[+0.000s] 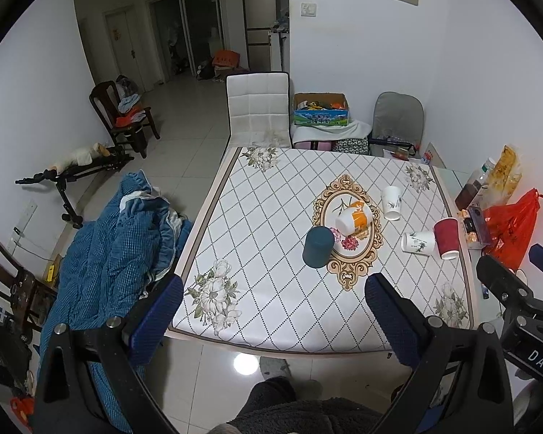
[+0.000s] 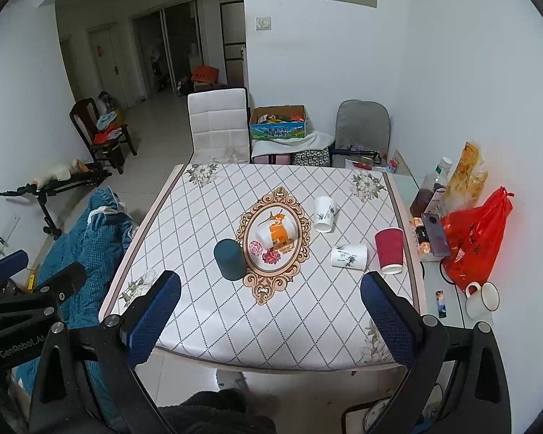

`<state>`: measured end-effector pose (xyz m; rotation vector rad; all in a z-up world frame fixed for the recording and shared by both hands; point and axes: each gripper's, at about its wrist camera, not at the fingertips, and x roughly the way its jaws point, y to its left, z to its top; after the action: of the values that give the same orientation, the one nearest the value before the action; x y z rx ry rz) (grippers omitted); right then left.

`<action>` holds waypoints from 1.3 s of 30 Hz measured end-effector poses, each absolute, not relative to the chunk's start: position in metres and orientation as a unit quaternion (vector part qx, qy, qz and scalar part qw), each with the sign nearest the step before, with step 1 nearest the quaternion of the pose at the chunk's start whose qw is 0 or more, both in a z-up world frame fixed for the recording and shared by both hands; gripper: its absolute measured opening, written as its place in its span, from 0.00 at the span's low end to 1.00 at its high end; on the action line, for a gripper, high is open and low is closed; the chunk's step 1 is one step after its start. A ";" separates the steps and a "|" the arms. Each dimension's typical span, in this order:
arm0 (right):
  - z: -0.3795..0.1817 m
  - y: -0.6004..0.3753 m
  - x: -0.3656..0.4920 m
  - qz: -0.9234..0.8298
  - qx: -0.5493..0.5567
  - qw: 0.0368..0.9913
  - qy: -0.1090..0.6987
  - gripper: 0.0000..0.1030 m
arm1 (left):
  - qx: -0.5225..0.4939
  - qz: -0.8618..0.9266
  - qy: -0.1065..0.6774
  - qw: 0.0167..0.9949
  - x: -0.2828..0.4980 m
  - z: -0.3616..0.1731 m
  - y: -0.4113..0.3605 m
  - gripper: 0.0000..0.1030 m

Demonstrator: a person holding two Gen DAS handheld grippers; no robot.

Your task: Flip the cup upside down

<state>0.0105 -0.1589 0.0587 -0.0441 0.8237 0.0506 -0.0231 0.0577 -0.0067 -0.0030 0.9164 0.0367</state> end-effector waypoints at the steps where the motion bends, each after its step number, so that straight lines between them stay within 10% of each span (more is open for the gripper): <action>1: 0.058 -0.159 0.010 0.024 -0.022 0.916 0.401 0.98 | -0.001 0.018 0.442 0.897 -0.023 -0.007 0.058 1.00; 39: 0.048 -0.153 0.000 0.033 -0.021 0.913 0.406 0.98 | -0.007 0.020 0.440 0.898 -0.019 0.011 0.066 1.00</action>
<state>0.0003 -0.1531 0.0479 -0.0427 0.8355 0.0685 -0.0185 0.0660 0.0106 -0.0145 0.9104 0.0407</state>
